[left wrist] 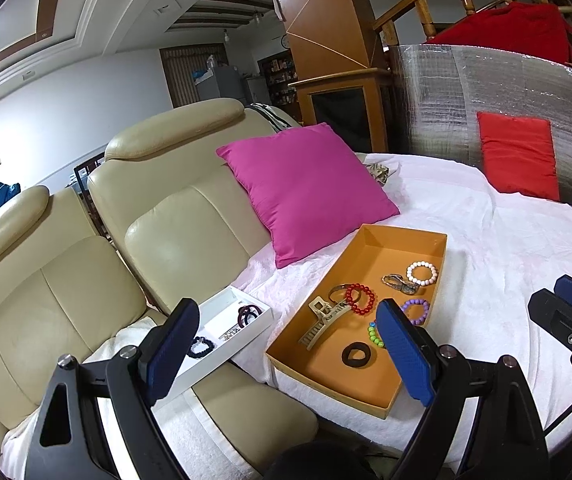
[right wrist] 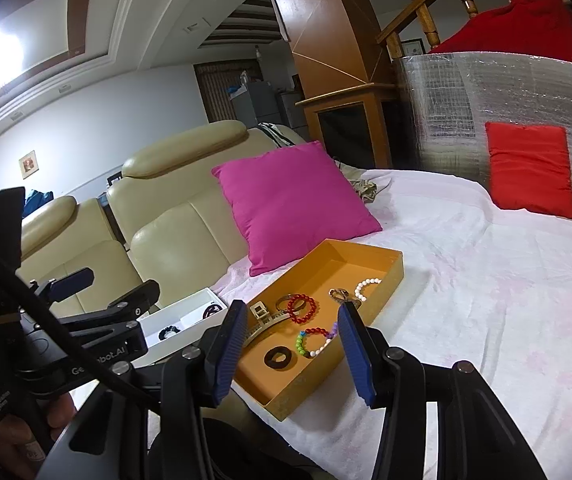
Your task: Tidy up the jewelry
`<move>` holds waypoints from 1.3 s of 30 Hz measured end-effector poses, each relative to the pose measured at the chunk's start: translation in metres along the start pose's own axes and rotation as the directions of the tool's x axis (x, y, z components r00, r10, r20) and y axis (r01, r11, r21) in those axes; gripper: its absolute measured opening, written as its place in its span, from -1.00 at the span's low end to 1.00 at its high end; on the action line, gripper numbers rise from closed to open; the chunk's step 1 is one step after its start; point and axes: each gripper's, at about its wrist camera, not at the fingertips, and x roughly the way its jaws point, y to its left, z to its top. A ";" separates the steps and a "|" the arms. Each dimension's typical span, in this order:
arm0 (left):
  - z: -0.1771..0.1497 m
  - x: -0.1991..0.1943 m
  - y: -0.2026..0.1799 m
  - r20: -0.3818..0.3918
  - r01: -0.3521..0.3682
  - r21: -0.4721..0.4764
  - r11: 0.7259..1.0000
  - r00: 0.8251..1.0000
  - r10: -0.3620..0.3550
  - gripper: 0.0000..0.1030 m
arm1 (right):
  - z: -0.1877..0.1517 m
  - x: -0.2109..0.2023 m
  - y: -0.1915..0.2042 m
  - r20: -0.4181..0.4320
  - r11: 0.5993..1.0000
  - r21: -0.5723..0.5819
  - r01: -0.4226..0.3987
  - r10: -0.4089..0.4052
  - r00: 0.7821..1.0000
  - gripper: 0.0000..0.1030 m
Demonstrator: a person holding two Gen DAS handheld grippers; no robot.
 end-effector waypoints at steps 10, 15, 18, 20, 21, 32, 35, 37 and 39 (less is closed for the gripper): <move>0.000 0.008 -0.001 -0.015 -0.001 0.001 1.000 1.000 0.001 0.75 | 0.000 0.003 -0.004 -0.007 1.000 0.011 0.005 -0.005 1.000 0.00; -0.001 0.011 0.000 -0.022 -0.004 -0.007 1.000 1.000 0.004 0.75 | 0.001 0.006 -0.002 -0.009 1.000 0.010 0.008 -0.008 1.000 0.00; -0.001 0.014 0.001 -0.024 -0.002 -0.009 1.000 1.000 0.002 0.75 | 0.002 0.008 -0.002 -0.011 1.000 0.009 0.011 -0.011 1.000 0.00; -0.001 0.014 0.002 -0.025 -0.002 -0.013 1.000 1.000 0.002 0.75 | 0.003 0.010 -0.002 -0.013 1.000 0.013 0.013 -0.012 1.000 0.01; -0.001 0.014 0.002 -0.025 -0.001 -0.014 1.000 1.000 0.001 0.75 | 0.003 0.011 -0.002 -0.016 1.000 0.015 0.013 -0.012 1.000 0.01; -0.002 0.028 0.009 -0.037 -0.003 -0.029 1.000 0.999 0.002 0.75 | 0.003 0.033 0.001 -0.047 1.000 0.011 0.023 -0.022 0.999 0.04; -0.002 0.033 0.012 -0.041 -0.007 -0.034 0.999 0.999 0.005 0.75 | 0.004 0.040 0.003 -0.055 1.000 0.005 0.023 -0.023 0.998 0.04; -0.002 0.035 0.013 -0.044 -0.009 -0.035 0.999 0.999 0.008 0.75 | 0.004 0.045 0.004 -0.060 1.000 0.002 0.022 -0.022 0.998 0.04; -0.002 0.038 0.015 -0.047 -0.011 -0.037 0.999 0.999 0.009 0.75 | 0.004 0.049 0.005 -0.065 1.000 0.003 0.021 -0.021 0.998 0.04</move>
